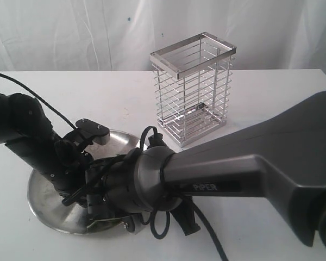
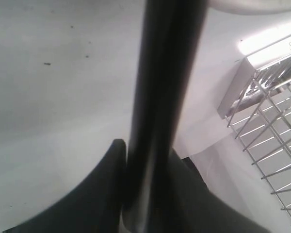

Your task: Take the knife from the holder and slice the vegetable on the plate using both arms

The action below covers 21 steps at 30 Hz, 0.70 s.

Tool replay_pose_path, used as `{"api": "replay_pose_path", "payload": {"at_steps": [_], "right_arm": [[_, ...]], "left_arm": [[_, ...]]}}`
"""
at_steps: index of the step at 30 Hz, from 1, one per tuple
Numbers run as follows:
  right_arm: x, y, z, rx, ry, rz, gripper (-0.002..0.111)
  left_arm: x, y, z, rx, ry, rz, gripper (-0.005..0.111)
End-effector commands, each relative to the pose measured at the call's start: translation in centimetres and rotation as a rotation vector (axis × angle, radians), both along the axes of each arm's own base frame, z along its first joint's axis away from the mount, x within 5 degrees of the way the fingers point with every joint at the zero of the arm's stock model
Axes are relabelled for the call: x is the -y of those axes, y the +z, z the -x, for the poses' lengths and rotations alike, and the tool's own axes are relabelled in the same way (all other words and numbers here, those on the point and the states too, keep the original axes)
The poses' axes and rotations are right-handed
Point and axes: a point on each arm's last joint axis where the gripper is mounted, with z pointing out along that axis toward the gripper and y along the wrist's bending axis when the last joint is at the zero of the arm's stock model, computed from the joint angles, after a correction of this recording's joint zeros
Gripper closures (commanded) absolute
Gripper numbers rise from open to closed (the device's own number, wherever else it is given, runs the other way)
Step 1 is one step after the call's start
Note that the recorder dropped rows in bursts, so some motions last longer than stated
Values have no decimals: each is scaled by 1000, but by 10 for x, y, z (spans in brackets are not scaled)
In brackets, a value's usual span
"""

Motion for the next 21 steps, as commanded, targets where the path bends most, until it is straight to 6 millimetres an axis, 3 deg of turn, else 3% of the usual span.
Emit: {"api": "replay_pose_path", "payload": {"at_steps": [1, 10, 17, 19, 21], "right_arm": [[-1, 4, 1, 0, 18, 0, 108], [1, 13, 1, 1, -11, -40, 108], [1, 12, 2, -10, -20, -46, 108], [1, 11, 3, -11, -21, -45, 108], [3, 12, -1, -1, -21, -40, 108]], "left_arm": [[2, -14, 1, 2, -6, -28, 49], [4, 21, 2, 65, -42, 6, 49], [2, -15, -2, 5, -31, -46, 49], [3, -12, -5, 18, -38, -47, 49], [5, 3, -7, 35, -55, -30, 49]]}}
